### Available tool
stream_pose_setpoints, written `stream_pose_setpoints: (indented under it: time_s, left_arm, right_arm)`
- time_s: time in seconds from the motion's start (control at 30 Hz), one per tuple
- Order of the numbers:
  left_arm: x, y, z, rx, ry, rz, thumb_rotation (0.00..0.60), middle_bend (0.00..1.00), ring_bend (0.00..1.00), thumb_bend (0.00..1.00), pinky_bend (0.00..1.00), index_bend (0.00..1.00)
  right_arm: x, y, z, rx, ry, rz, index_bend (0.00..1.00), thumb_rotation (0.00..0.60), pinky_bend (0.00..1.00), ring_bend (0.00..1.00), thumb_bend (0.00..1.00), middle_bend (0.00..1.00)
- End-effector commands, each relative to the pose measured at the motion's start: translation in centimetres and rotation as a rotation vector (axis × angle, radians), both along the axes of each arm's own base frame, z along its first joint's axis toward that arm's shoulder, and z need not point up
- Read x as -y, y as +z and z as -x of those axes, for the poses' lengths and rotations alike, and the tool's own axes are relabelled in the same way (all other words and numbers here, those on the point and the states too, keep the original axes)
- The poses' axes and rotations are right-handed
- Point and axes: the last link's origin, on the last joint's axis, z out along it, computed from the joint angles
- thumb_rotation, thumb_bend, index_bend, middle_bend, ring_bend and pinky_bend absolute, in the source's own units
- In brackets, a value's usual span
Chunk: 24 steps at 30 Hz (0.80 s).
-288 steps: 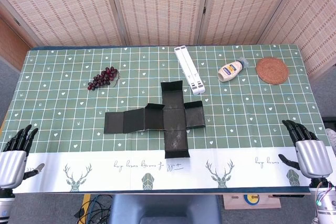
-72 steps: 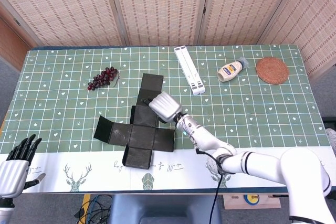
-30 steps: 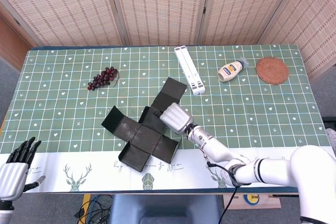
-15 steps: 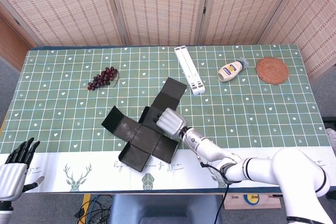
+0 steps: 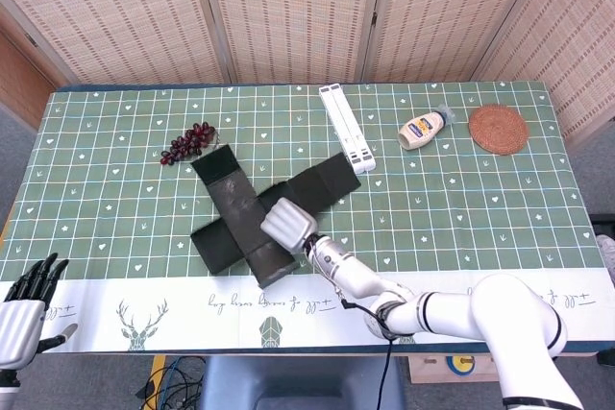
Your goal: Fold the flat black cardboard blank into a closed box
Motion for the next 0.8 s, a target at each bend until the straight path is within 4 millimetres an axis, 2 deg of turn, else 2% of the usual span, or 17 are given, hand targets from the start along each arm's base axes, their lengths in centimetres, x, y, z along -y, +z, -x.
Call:
stream_pose_setpoints:
  time_s: [0.03, 0.17, 0.3, 0.6, 0.8]
  left_arm:
    - [0.0, 0.0, 0.1, 0.001, 0.001, -0.001, 0.600, 0.00, 0.04, 0.10, 0.15, 0.00]
    - [0.2, 0.1, 0.3, 0.003, 0.009, -0.003, 0.600, 0.00, 0.04, 0.10, 0.15, 0.00]
    - [0.2, 0.1, 0.5, 0.003, 0.010, -0.003, 0.600, 0.00, 0.04, 0.10, 0.15, 0.00]
    - [-0.1, -0.2, 0.2, 0.006, -0.005, 0.003, 0.600, 0.00, 0.04, 0.10, 0.15, 0.00]
    - [-0.3, -0.2, -0.3, 0.004, -0.021, 0.005, 0.600, 0.00, 0.04, 0.10, 0.15, 0.00]
  right_arm:
    - [-0.4, -0.5, -1.2, 0.019, -0.007, -0.004, 0.56, 0.600, 0.98, 0.89, 0.46, 0.65]
    - [-0.9, -0.7, -1.4, 0.017, -0.046, -0.014, 0.56, 0.600, 0.98, 0.90, 0.48, 0.67]
    - [-1.1, -0.1, -0.9, 0.001, -0.064, -0.015, 0.56, 0.600, 0.98, 0.90, 0.51, 0.66]
    - [-1.7, 1.9, 2.5, -0.005, -0.101, -0.040, 0.56, 0.600, 0.98, 0.90, 0.52, 0.66]
    - [-2.5, 3.6, 4.4, 0.028, -0.116, -0.030, 0.54, 0.600, 0.98, 0.90, 0.50, 0.59]
